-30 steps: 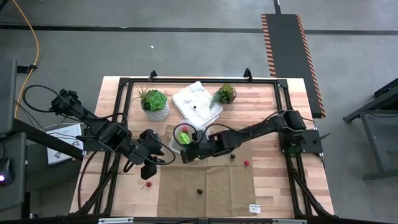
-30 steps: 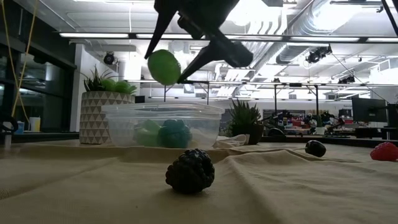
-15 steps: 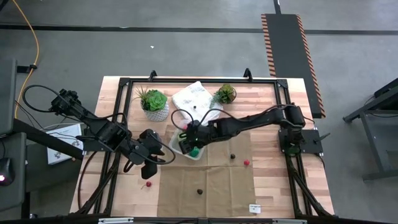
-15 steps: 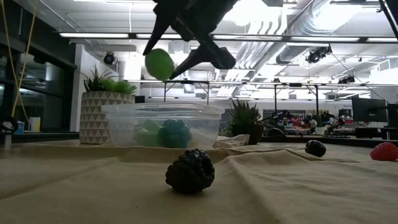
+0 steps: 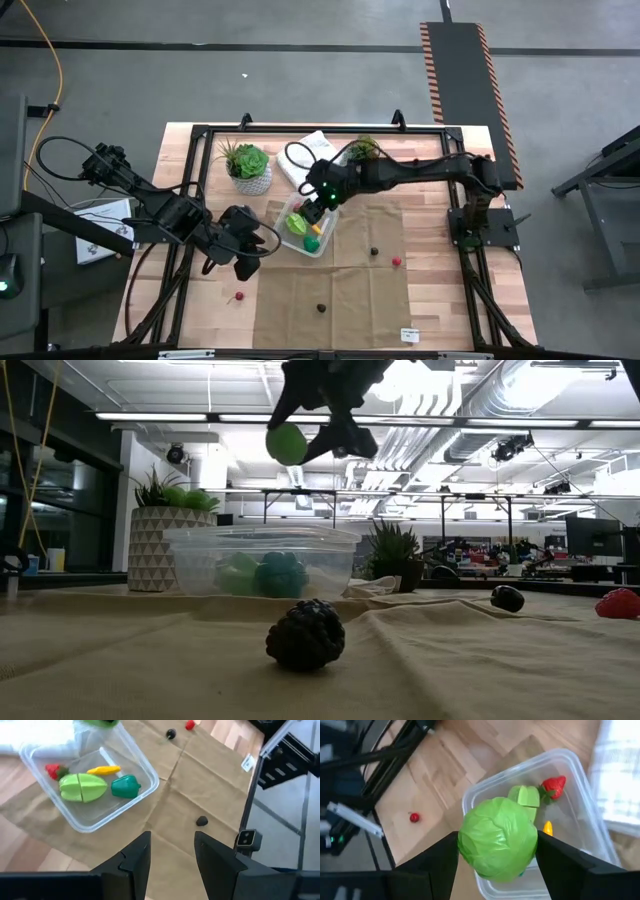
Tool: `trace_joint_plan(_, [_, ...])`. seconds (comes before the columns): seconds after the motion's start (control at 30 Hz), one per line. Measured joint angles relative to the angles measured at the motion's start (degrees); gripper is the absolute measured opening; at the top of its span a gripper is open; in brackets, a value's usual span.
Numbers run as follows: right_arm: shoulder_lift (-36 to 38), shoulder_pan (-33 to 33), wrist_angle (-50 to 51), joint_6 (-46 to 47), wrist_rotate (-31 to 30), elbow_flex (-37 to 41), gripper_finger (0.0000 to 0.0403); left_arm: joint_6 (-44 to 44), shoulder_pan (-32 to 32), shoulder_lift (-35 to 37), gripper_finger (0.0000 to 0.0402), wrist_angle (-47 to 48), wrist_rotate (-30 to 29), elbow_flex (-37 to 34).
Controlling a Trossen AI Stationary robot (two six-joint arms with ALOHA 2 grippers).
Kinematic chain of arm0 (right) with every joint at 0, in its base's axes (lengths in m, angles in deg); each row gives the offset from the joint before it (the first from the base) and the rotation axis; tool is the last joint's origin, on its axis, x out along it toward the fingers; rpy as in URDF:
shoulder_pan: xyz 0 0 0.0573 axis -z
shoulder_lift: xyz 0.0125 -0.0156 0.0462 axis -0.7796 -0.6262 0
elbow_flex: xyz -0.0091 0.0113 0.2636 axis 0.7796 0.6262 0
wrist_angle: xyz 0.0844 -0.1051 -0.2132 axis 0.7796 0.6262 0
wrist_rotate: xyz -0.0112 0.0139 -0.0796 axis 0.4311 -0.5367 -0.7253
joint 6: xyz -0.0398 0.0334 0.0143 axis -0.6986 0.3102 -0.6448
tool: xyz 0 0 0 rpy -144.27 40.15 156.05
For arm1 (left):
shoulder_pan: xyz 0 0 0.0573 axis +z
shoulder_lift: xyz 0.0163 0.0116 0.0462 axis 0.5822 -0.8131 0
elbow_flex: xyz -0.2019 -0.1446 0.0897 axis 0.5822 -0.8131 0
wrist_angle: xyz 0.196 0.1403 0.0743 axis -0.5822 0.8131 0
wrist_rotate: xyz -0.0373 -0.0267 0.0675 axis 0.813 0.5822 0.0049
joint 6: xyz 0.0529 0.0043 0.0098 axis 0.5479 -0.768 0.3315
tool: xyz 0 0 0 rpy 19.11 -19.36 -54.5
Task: Pick and placing Produce into tupperware
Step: Put the green cabbage into transparent bin
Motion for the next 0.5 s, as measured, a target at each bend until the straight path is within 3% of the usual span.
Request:
trace_joint_plan(0.23, [0.88, 2.62, 0.37, -11.32, 5.82, 0.00, 0.0229, -7.13, 0.00, -0.02, 0.0140, 0.35, -0.40, -0.01])
trace_joint_plan(0.5, [0.88, 2.84, 2.02, -24.63, 7.77, 0.00, 0.0229, -7.73, 0.00, -0.04, 0.0140, 0.61, -0.36, -0.01])
